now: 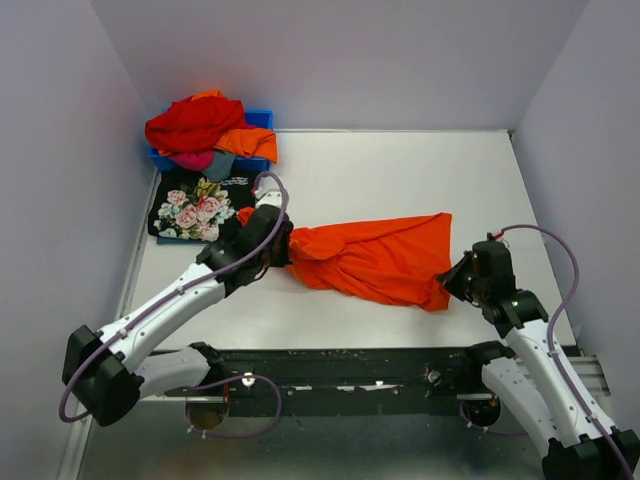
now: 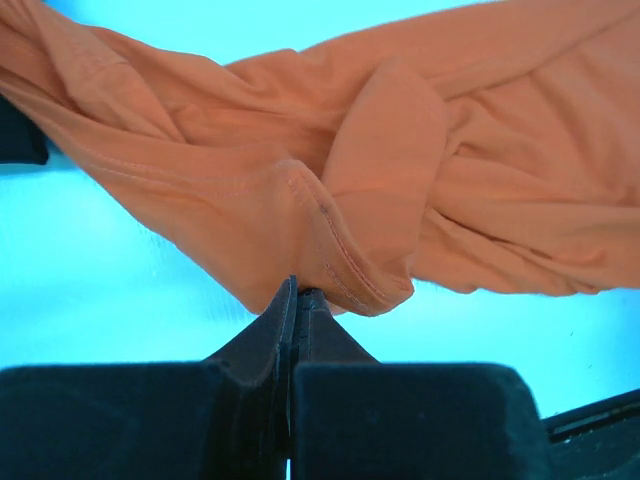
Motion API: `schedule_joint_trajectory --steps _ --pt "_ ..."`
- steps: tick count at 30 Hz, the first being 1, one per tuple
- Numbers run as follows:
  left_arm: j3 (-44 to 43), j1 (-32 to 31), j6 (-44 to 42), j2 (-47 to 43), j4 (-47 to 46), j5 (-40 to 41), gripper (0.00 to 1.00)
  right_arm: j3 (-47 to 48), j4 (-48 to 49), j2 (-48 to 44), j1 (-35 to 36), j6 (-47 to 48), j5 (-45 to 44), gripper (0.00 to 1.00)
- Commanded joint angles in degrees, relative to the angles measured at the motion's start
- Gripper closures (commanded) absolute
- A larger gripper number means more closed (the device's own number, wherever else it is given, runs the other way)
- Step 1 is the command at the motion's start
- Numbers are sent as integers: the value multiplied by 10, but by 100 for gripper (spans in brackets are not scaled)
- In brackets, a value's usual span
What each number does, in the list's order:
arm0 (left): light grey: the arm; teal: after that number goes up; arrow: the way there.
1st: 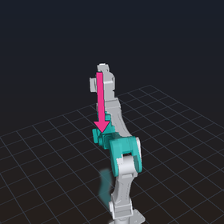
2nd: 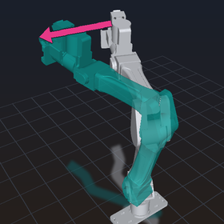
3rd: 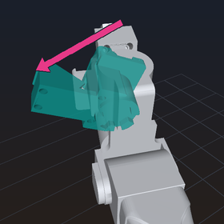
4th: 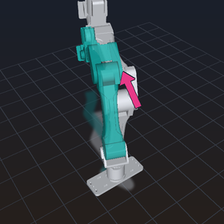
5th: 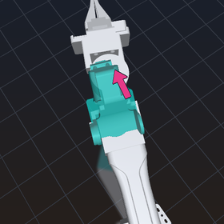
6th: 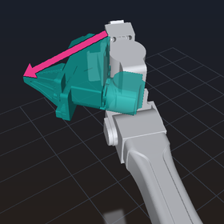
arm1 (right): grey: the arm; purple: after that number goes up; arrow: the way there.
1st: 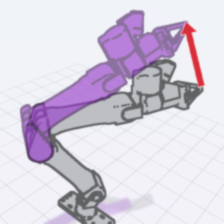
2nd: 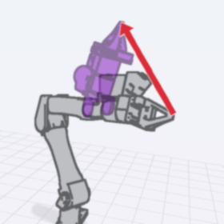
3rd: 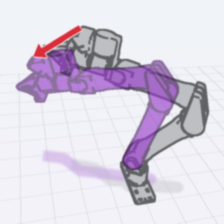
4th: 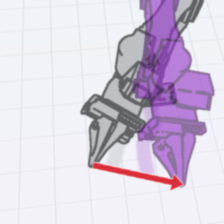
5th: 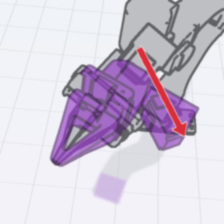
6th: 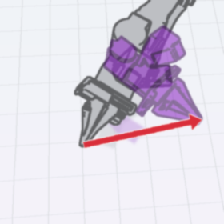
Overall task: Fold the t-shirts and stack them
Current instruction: Flatten out the tshirt
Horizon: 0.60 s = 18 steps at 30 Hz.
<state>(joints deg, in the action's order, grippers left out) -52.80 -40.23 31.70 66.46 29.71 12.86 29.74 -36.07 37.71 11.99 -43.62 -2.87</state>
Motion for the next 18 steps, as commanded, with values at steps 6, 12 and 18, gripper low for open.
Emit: schedule_joint_trajectory --steps 6,12,18 --pt "60 7 62 -139 22 80 100 14 -9 -16 -2 10 -14 99" --pt "86 7 87 -178 67 114 100 12 -17 -29 -2 9 -28 99" --pt "116 8 113 -213 66 136 100 10 -24 -29 -2 1 -33 99"
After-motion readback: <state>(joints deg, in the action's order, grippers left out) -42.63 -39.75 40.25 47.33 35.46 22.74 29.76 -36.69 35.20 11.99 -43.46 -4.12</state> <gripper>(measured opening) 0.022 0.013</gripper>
